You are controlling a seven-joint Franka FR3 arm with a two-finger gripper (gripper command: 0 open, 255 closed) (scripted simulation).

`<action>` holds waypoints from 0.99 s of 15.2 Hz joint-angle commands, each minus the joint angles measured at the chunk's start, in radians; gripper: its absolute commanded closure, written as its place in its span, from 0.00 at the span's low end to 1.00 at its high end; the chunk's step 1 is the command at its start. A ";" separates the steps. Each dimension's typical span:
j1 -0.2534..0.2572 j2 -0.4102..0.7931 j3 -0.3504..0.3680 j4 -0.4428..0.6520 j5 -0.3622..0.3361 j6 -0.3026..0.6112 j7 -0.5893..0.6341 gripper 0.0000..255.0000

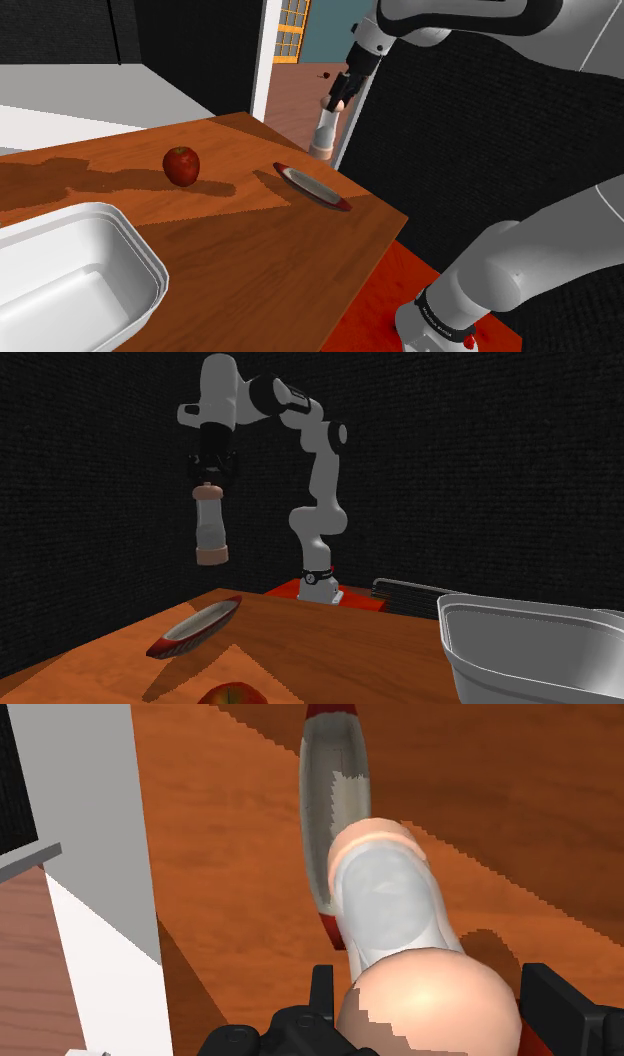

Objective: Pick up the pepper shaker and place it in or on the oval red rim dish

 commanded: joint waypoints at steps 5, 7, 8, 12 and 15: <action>-0.017 0.006 -0.033 -0.043 0.000 0.044 -0.055 1.00; -0.017 0.006 -0.033 -0.069 0.001 0.071 -0.057 1.00; -0.016 0.007 -0.033 -0.082 0.001 0.084 -0.058 1.00; -0.016 0.012 -0.032 -0.131 0.004 0.138 -0.062 1.00; -0.015 0.018 -0.032 -0.166 0.006 0.179 -0.066 1.00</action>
